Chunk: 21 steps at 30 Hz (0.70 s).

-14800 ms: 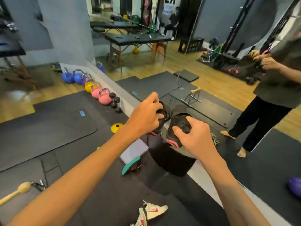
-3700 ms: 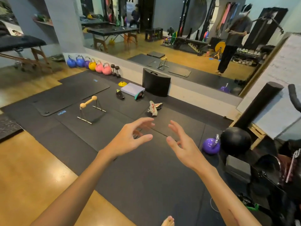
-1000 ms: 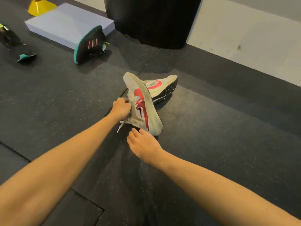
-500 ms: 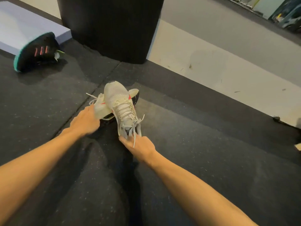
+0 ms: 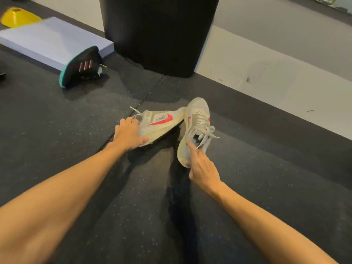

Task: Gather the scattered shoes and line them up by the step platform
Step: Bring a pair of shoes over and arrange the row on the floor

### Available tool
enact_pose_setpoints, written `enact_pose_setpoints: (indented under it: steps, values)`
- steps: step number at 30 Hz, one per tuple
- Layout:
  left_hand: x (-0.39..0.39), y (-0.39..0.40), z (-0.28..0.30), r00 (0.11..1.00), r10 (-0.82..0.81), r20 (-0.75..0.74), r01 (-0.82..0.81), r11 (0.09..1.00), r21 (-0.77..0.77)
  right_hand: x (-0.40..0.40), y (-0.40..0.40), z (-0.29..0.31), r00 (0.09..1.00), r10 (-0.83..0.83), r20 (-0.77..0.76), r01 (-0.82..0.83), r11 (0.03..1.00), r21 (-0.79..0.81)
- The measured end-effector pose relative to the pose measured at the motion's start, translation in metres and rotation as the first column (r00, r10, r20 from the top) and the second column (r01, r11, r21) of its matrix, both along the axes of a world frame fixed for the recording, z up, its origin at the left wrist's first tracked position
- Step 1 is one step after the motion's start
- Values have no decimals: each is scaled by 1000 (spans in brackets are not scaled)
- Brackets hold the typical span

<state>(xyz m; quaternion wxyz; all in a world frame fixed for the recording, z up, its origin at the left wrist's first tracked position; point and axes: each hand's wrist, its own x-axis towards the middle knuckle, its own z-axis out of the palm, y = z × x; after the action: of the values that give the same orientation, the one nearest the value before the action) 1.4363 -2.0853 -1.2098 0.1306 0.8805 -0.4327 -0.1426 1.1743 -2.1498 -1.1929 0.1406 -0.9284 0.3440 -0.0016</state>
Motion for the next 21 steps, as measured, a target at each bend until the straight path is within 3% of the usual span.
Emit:
enact_pose_setpoints:
  steps: [4, 7, 9, 14, 21]
  values:
    - [-33, 6, 8, 945, -277, 176, 294, 953, -74, 1, -4, 0, 995, -100, 22, 99, 994, 40]
    - [-72, 5, 5, 793, -542, 279, 546, 835, 70, 0, 0, -4, 992, -123, 9, 123, 992, 37]
    - [-89, 1, 5, 765, -570, 300, 567, 817, 108, 0, 3, -6, 994, -109, -18, 109, 994, 17]
    - [-88, 1, 7, 794, -563, 230, 533, 827, 180, 2, 0, 0, 995, -92, -26, 93, 996, 17]
    - [-118, 4, 4, 820, -569, 56, 570, 822, -4, -3, 3, -3, 997, -45, -62, 45, 999, -3]
